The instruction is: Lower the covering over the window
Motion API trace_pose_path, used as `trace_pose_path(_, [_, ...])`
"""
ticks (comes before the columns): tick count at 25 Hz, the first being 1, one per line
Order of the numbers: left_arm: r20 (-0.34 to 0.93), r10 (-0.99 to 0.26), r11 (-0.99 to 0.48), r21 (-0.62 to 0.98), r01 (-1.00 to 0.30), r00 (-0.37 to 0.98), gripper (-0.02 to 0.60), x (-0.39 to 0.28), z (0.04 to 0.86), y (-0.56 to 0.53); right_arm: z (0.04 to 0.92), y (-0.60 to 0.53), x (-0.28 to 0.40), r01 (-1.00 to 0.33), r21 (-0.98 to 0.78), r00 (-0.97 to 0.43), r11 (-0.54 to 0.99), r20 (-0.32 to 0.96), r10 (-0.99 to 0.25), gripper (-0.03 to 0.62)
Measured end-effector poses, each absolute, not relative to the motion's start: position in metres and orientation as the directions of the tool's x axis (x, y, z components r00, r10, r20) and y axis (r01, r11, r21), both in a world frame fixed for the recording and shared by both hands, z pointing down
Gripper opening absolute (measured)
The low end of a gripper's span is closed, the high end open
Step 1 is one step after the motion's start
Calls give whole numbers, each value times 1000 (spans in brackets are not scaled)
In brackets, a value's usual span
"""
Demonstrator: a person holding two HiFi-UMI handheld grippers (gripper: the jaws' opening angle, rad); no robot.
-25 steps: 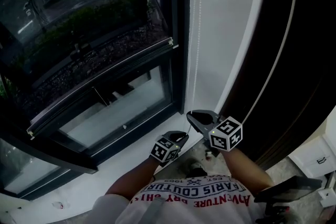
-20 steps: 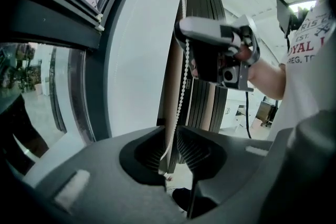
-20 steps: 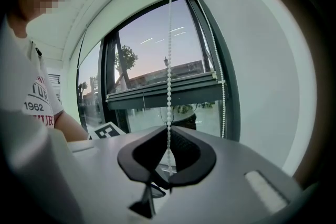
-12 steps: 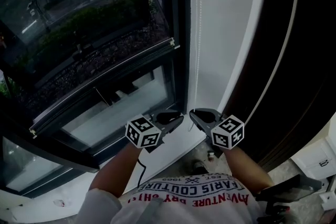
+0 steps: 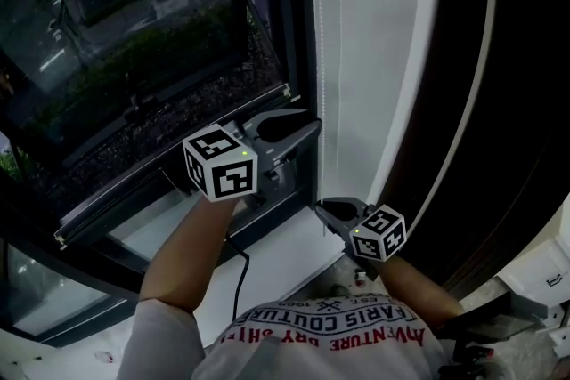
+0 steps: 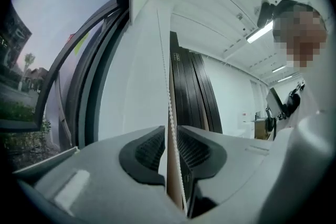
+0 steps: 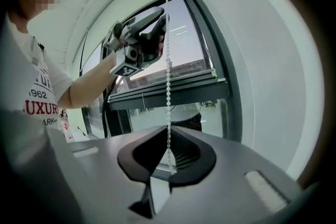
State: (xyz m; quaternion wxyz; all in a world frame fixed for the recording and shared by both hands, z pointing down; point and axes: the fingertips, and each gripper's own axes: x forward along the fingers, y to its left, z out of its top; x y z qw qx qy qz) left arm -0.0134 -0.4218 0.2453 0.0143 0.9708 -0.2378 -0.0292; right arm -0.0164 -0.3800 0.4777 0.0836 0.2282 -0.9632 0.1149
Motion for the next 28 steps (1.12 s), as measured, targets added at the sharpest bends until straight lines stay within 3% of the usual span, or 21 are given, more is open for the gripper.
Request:
trace_pose_path(6, [-14,-442,-897,-20,-442,897,74,0,230,-429,479,-377,-23,-443,-179,-888,878,223,-402,17])
trace_pose_path(15, [-44,-393,-919,20,-393,918,22,12,223,-420,476,-376,-20,-447,-203,-890,871,199,-411,17])
trace_pose_path(23, [-101,-382,-923,88,-374,919,12,9,224,-417,478,-375,-16,-440,-222,-895,870,190,-404,17])
trace_pose_path(28, [-21,-406,-912,65,-404,913,12,13,257,-415,510,-363,-17,-442,-245,-887,863,264,-379,17])
